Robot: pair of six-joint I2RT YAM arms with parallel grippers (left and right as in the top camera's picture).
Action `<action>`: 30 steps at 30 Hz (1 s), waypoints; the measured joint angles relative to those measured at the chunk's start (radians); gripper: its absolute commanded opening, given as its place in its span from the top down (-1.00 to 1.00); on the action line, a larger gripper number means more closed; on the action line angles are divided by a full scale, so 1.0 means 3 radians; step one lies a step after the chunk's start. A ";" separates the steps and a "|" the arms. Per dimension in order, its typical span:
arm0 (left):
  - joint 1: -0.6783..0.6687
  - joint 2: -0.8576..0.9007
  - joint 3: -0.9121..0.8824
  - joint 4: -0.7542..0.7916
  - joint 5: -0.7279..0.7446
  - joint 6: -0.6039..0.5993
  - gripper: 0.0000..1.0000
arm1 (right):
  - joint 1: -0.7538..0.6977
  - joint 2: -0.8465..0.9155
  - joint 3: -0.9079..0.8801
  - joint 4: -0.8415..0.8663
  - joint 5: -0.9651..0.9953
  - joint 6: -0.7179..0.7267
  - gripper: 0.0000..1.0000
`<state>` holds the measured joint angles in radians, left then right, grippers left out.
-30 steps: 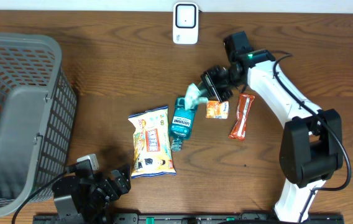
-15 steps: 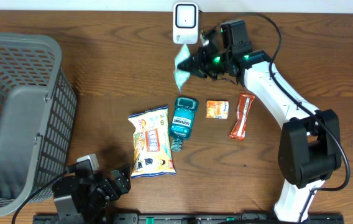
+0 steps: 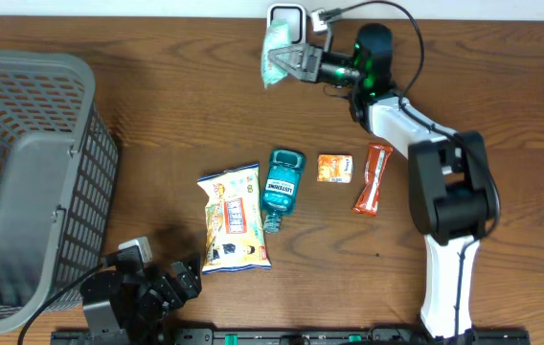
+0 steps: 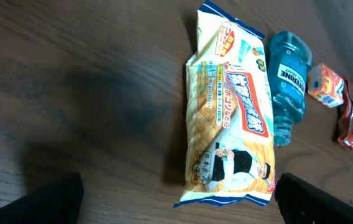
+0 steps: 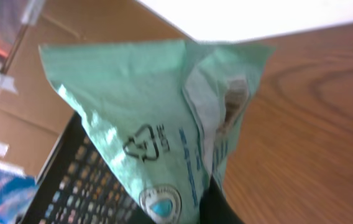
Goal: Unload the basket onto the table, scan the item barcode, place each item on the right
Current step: 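Hold the mint-green pouch barcode against the scanner window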
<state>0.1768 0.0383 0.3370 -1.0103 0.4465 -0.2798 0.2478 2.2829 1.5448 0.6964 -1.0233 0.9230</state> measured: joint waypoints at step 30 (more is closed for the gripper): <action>0.0000 0.0000 0.0000 0.0000 -0.0001 0.0000 -0.96 | -0.0167 0.1372 0.1633 -0.0267 0.0277 0.0612 0.98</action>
<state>0.1768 0.0383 0.3370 -1.0103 0.4461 -0.2798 0.1978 2.6946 2.0346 0.6163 -0.9401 1.1065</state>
